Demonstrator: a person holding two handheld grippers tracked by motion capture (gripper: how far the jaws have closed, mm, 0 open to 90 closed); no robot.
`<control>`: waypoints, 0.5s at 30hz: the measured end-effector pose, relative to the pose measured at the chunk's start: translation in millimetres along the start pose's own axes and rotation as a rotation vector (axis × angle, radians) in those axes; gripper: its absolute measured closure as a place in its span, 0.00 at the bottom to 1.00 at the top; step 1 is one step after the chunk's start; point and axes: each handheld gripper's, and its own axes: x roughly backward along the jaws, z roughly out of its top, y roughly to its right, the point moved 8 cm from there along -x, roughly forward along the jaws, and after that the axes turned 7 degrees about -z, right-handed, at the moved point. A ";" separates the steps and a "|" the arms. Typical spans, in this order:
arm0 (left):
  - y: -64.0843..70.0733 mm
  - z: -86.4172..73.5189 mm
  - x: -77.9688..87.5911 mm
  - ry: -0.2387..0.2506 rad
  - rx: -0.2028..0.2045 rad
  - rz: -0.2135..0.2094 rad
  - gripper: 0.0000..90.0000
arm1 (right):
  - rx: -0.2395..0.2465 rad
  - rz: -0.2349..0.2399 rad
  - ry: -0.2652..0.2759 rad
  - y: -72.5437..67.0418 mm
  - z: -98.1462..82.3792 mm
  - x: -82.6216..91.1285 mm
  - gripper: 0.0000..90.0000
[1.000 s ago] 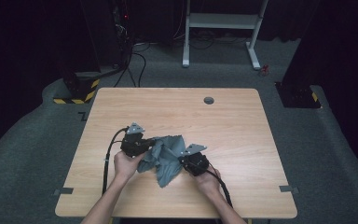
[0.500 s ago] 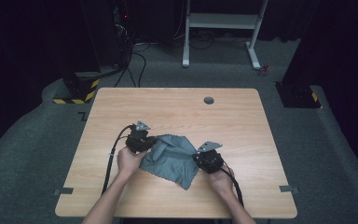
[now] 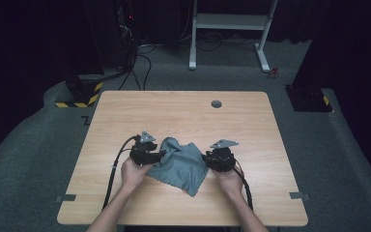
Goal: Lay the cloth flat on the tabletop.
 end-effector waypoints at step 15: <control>-10.9 1.3 -14.5 0.003 0.031 -0.025 0.99 | 0.027 0.001 -0.070 -7.3 -2.6 -22.6 1.00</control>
